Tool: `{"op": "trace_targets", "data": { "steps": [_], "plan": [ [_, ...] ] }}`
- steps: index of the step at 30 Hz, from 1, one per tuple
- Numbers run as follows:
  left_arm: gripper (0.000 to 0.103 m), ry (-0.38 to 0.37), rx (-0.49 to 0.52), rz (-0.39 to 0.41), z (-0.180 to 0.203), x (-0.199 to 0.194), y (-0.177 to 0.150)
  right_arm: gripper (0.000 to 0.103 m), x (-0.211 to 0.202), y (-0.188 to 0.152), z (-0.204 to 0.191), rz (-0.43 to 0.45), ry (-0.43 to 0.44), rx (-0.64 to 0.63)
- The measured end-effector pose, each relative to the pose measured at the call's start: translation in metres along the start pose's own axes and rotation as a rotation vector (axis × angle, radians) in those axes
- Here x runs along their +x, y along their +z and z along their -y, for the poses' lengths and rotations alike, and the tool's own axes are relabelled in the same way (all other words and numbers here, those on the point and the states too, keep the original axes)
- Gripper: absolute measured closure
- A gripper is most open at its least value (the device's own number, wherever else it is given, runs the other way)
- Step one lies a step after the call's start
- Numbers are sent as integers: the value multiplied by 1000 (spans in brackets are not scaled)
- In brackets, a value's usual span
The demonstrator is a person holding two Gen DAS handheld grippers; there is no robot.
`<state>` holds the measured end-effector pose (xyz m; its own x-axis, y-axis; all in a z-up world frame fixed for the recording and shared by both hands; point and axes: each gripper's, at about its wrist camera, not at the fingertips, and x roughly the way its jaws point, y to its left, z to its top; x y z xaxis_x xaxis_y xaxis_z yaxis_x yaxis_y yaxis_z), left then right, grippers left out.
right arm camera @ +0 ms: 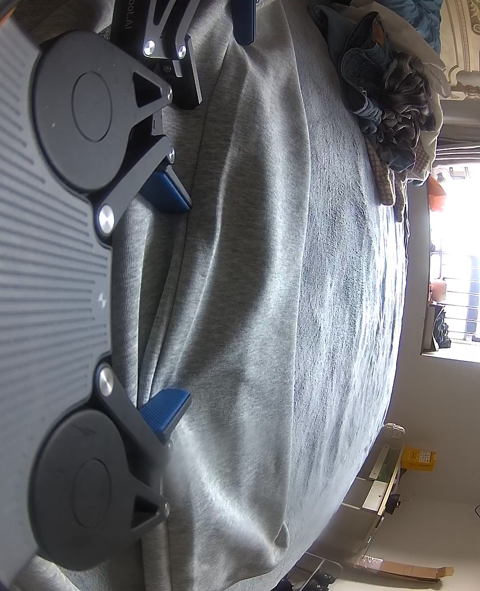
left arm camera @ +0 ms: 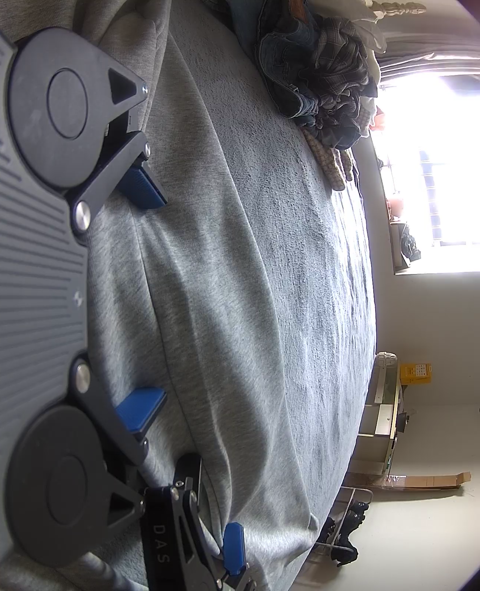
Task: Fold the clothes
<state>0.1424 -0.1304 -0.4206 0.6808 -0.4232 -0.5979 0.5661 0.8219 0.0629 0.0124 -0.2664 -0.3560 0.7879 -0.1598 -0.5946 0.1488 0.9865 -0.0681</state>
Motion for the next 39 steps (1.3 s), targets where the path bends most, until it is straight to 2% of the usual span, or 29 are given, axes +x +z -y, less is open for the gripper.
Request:
{"op": "trace_targets", "data": {
  "steps": [26,31,35,39],
  "plan": [
    [0,-1,4,-7,1,2,1,1,1,0,-1,3,-2,-2],
    [0,-6,-40,-14,-3,1,6,1,2,0,-2,-2,-7,-6],
    [0,12,-72,11,-8,-24,18,1,5,4,-1,-20,-1,-2],
    [0,33,-81,73,-19,-84,35,1,0,20,8,-75,45,-9]
  ]
}}
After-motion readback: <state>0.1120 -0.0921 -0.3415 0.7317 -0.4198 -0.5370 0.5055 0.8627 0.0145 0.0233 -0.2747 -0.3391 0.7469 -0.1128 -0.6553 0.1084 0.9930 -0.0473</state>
